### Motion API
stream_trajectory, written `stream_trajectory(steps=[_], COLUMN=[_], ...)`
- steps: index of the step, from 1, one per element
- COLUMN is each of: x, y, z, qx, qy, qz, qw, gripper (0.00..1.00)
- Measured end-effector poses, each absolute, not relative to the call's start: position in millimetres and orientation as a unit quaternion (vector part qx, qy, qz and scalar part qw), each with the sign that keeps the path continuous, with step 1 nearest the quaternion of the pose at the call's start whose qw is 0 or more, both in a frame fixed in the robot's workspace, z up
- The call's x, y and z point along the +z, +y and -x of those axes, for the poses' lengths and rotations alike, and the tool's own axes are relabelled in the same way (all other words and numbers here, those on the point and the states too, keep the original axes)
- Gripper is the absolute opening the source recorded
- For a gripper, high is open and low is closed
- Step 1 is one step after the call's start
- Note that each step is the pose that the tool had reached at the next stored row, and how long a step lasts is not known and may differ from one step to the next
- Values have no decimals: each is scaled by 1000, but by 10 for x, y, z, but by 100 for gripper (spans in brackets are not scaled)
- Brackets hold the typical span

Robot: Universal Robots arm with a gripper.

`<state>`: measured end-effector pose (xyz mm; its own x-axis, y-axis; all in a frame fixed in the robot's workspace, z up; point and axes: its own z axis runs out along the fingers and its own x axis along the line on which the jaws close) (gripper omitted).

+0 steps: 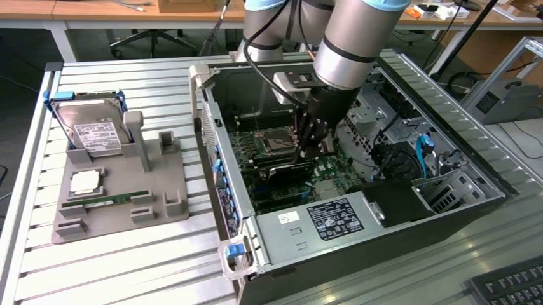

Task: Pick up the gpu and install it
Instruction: 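Press down on the gpu until it lock into place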

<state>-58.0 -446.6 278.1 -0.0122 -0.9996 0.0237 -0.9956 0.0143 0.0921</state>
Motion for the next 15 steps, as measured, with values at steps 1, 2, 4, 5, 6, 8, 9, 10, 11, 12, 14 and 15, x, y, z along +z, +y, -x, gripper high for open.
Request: stream_trajectory(steps=[1,2,4,5,6,8,9,10,11,12,14,15], x=[2780,2780,2781,2781,2781,2780,2781,2781,2781,2781,2781,2781], y=[-4466,-4466,-4466,-4466,-4466,-4466,-4466,-4466,-4466,-4466,-4466,-4466], z=[568,557,536,532,528,521,518,515,514,513,513,513], qx=[-25,-25,-25,-25,-25,-26,-26,-26,-26,-26,-26,-26], qy=[-711,-711,-711,-711,-711,-711,-711,-711,-711,-711,-711,-711], qz=[-702,-702,-702,-702,-702,-702,-702,-702,-702,-702,-702,-702], qw=[41,41,42,42,42,42,42,42,42,42,42,42], gripper=[11,11,11,11,11,11,11,11,11,11,11,11])
